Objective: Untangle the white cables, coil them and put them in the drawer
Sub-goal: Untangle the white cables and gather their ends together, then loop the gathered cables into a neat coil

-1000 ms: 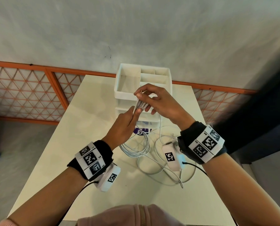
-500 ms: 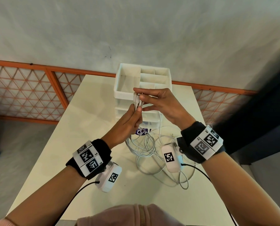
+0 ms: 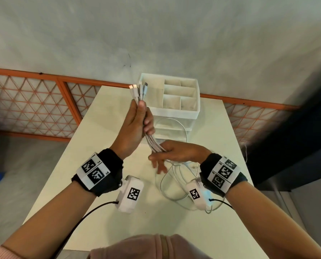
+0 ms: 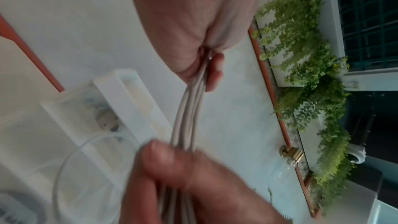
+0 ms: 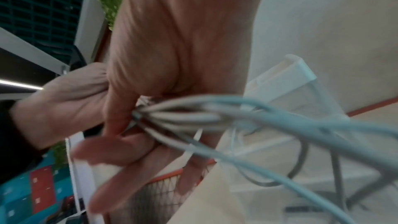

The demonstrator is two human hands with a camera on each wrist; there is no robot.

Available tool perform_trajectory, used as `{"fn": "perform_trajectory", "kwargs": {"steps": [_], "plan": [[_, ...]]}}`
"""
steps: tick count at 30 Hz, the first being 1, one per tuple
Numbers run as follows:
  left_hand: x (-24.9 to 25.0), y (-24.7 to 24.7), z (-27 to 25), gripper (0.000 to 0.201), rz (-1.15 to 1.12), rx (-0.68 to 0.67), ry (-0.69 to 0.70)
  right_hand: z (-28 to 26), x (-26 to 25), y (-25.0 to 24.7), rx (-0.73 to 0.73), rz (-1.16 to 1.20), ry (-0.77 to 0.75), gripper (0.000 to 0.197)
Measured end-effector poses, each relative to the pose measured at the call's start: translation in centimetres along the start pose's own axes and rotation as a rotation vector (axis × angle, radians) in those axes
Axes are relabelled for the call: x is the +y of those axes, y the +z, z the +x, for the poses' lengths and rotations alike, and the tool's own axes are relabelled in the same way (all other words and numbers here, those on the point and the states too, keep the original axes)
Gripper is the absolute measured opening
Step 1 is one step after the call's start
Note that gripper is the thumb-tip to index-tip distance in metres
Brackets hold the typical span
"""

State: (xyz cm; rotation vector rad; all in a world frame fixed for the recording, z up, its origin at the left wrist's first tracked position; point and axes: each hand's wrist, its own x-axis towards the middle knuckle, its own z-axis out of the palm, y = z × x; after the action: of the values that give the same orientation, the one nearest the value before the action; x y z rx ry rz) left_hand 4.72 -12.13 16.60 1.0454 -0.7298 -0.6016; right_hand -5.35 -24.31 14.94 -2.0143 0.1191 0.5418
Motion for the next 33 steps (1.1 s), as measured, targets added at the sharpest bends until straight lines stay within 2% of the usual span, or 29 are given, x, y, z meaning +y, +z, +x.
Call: {"fn": "perform_trajectory", "kwargs": {"steps": [2, 4, 7, 8, 11, 13, 17, 19, 22, 24, 27, 28, 31, 33], "plan": [[0.6, -0.9, 0.1, 0.029, -0.039, 0.035, 0.032, -0.4, 0.8, -0.5, 0.086, -0.032, 0.039, 0.037], [1.0, -1.9, 0.1, 0.032, -0.03, 0.083, 0.051, -1.1, 1.7, -1.5, 0.179, -0.071, 0.081, 0.042], [1.4, -2.8, -0.3, 0.034, 0.02, 0.136, 0.052, -2.0, 2.9, -2.9, 0.309, -0.135, 0.156, 0.029], [1.4, -2.9, -0.5, 0.035, 0.048, 0.146, 0.038, -2.0, 3.3, -3.2, 0.353, -0.152, 0.17, 0.03], [1.3, -2.6, -1.4, 0.031, 0.357, 0.146, 0.031, -1.9, 3.4, -3.2, 0.458, -0.189, 0.19, 0.04], [0.9, -2.7, -1.9, 0.034, 0.588, 0.059, 0.011, -1.9, 2.5, -2.8, 0.487, -0.198, 0.139, 0.048], [0.6, -3.1, -2.6, 0.044, 0.644, -0.139, -0.245, -2.4, -0.3, -2.3, 0.439, -0.215, 0.018, 0.043], [0.6, -3.0, -2.8, 0.035, 0.652, -0.249, -0.332, -2.6, -1.3, -2.3, 0.426, -0.207, -0.021, 0.044], [1.0, -2.8, -3.0, 0.019, 0.626, -0.396, -0.434, -2.7, -2.2, -2.4, 0.441, -0.196, -0.03, 0.025], [1.6, -2.8, -3.0, 0.021, 0.617, -0.403, -0.408, -2.8, -2.1, -2.4, 0.466, -0.163, -0.018, 0.029], [2.6, -3.0, -2.7, 0.041, 0.578, -0.303, -0.283, -3.2, -1.0, -2.6, 0.457, 0.004, -0.034, 0.037], [3.0, -3.0, -2.5, 0.039, 0.555, -0.275, -0.229, -3.1, -0.4, -2.7, 0.442, 0.067, -0.048, 0.04], [4.0, -3.2, -2.1, 0.015, 0.432, -0.185, -0.099, -2.9, 1.7, -2.9, 0.393, 0.118, -0.018, 0.049], [4.3, -3.5, -1.8, 0.02, 0.354, -0.094, -0.054, -3.1, 3.2, -2.6, 0.371, 0.083, 0.036, 0.052]]}}
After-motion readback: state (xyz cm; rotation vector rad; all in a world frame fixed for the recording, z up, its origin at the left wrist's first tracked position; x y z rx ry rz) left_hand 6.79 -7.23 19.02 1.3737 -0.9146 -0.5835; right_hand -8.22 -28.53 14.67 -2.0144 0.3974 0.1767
